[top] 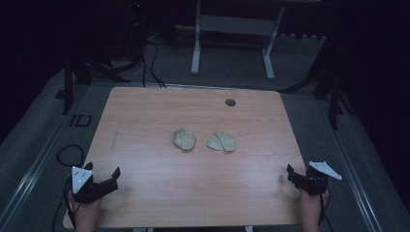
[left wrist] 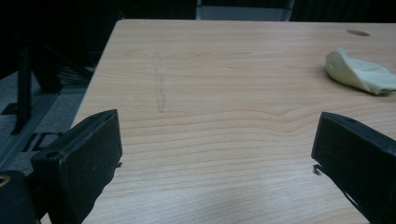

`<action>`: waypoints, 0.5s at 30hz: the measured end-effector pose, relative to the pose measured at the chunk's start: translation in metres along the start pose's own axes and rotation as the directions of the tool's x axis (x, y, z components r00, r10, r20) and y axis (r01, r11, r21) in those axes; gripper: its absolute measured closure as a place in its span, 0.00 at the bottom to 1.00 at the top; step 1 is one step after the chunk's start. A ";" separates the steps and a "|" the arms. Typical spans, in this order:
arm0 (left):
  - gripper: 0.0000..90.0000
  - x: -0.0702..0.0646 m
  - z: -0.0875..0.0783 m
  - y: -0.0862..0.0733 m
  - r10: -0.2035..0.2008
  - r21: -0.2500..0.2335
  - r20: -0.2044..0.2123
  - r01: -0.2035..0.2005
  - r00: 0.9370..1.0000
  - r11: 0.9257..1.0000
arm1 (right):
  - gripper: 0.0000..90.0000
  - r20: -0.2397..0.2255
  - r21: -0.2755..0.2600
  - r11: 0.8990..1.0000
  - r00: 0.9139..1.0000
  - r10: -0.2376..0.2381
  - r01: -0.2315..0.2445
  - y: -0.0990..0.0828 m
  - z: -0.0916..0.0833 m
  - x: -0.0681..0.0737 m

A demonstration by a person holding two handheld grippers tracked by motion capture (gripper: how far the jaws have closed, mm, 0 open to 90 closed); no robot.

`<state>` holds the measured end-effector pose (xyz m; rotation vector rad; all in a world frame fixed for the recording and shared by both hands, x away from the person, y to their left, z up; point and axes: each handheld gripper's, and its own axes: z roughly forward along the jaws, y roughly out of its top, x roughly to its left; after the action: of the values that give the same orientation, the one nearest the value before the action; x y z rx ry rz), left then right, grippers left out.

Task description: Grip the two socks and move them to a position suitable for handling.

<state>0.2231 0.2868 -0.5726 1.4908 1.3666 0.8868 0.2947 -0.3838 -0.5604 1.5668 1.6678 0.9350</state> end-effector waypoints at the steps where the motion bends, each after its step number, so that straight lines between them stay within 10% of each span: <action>1: 0.02 -0.001 0.000 0.000 -0.002 0.000 0.001 0.002 1.000 1.000 | 0.15 -0.011 0.002 1.000 1.000 0.001 -0.001 0.000 0.000 0.000; 15: 0.02 -0.004 0.001 0.001 0.002 0.004 0.028 -0.002 1.000 1.000 | 0.15 -0.107 0.005 0.999 0.993 -0.049 0.049 0.005 0.002 0.013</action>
<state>0.2243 0.2830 -0.5720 1.5030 1.3472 0.8618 0.2980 -0.3710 -0.5566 1.4969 1.7774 1.0037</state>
